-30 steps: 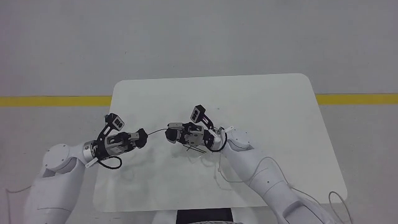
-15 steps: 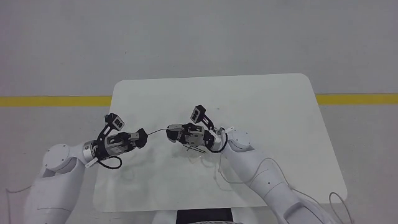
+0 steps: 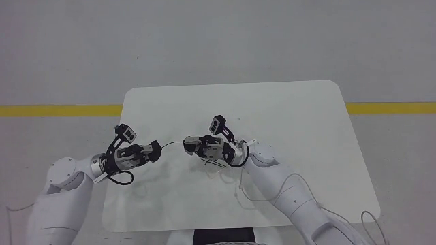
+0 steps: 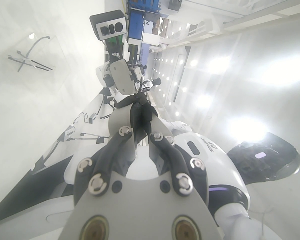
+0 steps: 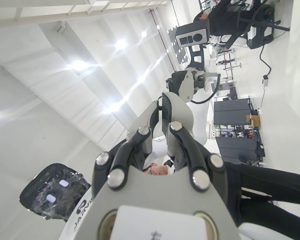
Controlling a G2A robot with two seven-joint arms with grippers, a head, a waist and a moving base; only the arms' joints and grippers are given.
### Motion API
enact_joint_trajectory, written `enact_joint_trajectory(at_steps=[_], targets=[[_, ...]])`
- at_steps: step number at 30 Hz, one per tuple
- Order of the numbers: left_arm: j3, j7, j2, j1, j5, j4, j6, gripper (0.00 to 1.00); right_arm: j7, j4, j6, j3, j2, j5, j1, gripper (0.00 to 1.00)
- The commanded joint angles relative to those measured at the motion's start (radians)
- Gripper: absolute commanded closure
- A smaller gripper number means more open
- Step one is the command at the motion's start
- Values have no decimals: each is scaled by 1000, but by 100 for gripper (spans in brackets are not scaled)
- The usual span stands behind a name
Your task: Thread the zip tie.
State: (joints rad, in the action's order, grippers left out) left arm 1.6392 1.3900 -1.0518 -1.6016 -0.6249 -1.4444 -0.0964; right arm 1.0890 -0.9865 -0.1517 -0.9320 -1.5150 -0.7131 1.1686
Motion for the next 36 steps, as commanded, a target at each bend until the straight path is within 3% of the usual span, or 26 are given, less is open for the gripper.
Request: enact_joint_trajectory(at_steps=[1, 3, 4, 5, 13, 32, 36], targets=[[0, 0, 0, 0, 0, 0, 0, 100, -8, -5, -4, 0, 2, 9, 2, 100], [0, 0, 0, 0, 0, 0, 0, 96, -22, -12, -10, -1, 4, 21, 5, 100], [0, 0, 0, 0, 0, 0, 0, 64, -27, -16, -13, -1, 5, 23, 8, 100], [0, 0, 0, 0, 0, 0, 0, 0, -33, -20, -17, -3, 5, 25, 11, 100], [0, 0, 0, 0, 0, 0, 0, 0, -101, -58, -38, -26, 16, 40, 40, 100], [0, 0, 0, 0, 0, 0, 0, 0, -103, -73, -45, -30, 19, 40, 46, 100], [-15, -4, 1, 4, -4, 9, 2, 0, -124, -103, -13, -27, 21, 47, 46, 100]])
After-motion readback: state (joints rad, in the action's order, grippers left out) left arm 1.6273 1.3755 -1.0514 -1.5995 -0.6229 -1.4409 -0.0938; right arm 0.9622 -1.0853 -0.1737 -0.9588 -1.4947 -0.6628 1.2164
